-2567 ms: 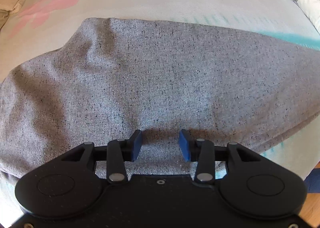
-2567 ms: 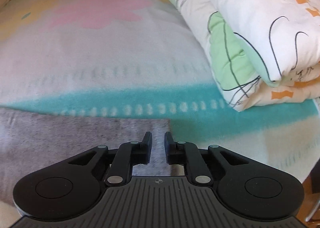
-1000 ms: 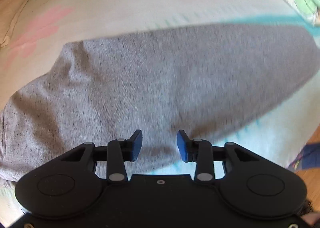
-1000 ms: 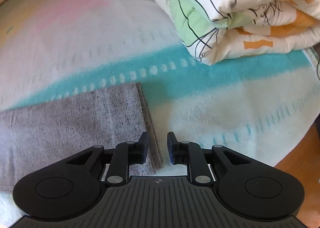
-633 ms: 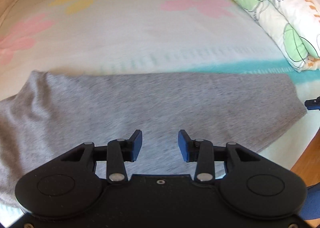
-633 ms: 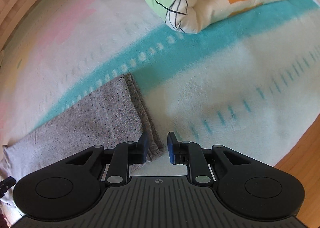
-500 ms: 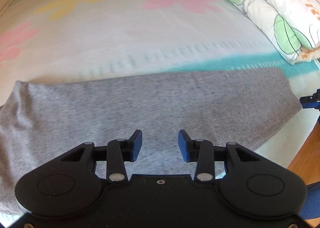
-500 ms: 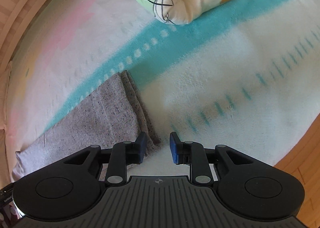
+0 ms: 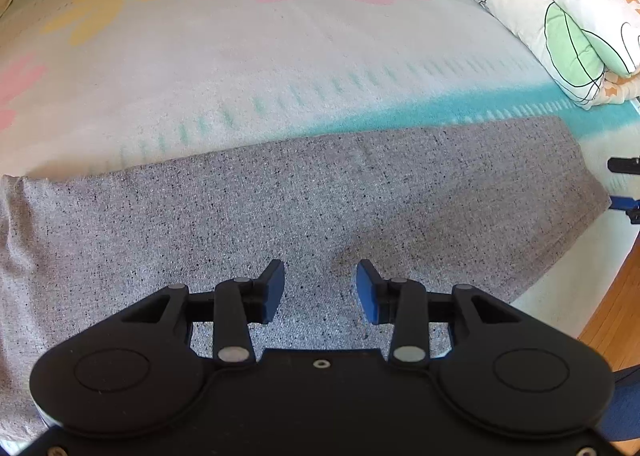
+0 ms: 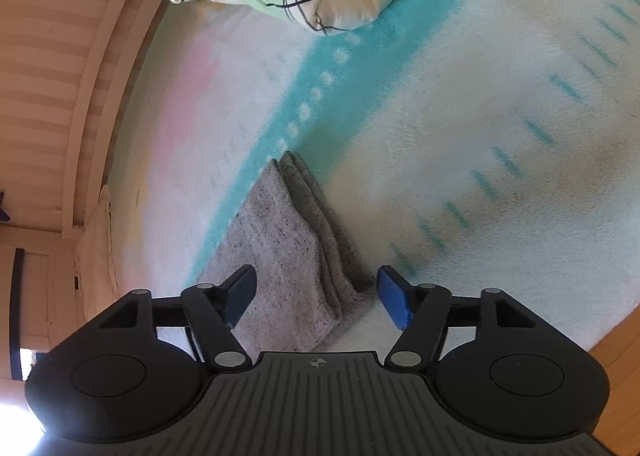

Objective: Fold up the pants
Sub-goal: 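Grasp and lift the sweatpants corner with the right gripper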

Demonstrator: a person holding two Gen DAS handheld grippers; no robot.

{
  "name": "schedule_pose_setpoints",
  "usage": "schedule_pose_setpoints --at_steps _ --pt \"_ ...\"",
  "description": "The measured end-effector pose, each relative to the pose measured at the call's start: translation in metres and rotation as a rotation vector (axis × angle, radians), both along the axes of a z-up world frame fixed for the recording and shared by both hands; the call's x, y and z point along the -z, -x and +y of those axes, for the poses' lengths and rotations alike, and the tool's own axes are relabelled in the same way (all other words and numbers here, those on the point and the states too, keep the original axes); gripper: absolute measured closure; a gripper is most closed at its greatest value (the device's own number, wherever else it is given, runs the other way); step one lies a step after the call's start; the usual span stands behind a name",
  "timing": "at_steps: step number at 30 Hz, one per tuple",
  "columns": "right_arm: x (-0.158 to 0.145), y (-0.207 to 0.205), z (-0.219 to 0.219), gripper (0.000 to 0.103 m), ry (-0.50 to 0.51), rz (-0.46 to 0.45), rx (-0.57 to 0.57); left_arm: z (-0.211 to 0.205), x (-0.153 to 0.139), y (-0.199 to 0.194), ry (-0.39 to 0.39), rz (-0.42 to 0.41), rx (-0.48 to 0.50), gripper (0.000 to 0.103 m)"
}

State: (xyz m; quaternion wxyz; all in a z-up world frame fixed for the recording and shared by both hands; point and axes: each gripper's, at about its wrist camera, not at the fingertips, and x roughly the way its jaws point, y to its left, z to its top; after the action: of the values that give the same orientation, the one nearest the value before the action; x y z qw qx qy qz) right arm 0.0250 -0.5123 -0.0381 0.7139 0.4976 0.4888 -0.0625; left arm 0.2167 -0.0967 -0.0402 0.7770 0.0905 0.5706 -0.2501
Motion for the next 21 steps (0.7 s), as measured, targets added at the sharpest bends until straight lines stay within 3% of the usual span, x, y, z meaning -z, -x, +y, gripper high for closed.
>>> schedule_pose_setpoints --at_steps 7,8,9,10,12,15,21 --pt "-0.008 -0.016 0.026 0.035 0.152 -0.032 -0.151 -0.006 -0.001 -0.003 0.015 0.001 -0.016 0.055" --pt "-0.009 -0.019 0.030 0.045 0.176 -0.039 -0.171 -0.008 -0.001 -0.004 0.018 -0.001 -0.021 0.055" --pt "-0.010 -0.024 0.035 0.063 0.191 -0.040 -0.195 -0.010 -0.001 -0.006 0.021 -0.003 -0.030 0.055" --pt "-0.010 -0.028 0.040 0.068 0.216 -0.029 -0.218 -0.012 0.000 -0.008 0.026 -0.005 -0.042 0.055" --pt "-0.013 -0.035 0.050 0.090 0.278 -0.022 -0.267 -0.016 0.002 -0.015 0.038 -0.004 -0.074 0.055" --pt "-0.031 -0.039 0.064 0.091 0.358 -0.061 -0.342 -0.023 0.007 -0.028 0.059 0.001 -0.125 0.055" --pt "-0.070 -0.036 0.067 0.091 0.368 -0.169 -0.293 -0.047 0.027 -0.048 0.020 -0.054 -0.152 0.055"
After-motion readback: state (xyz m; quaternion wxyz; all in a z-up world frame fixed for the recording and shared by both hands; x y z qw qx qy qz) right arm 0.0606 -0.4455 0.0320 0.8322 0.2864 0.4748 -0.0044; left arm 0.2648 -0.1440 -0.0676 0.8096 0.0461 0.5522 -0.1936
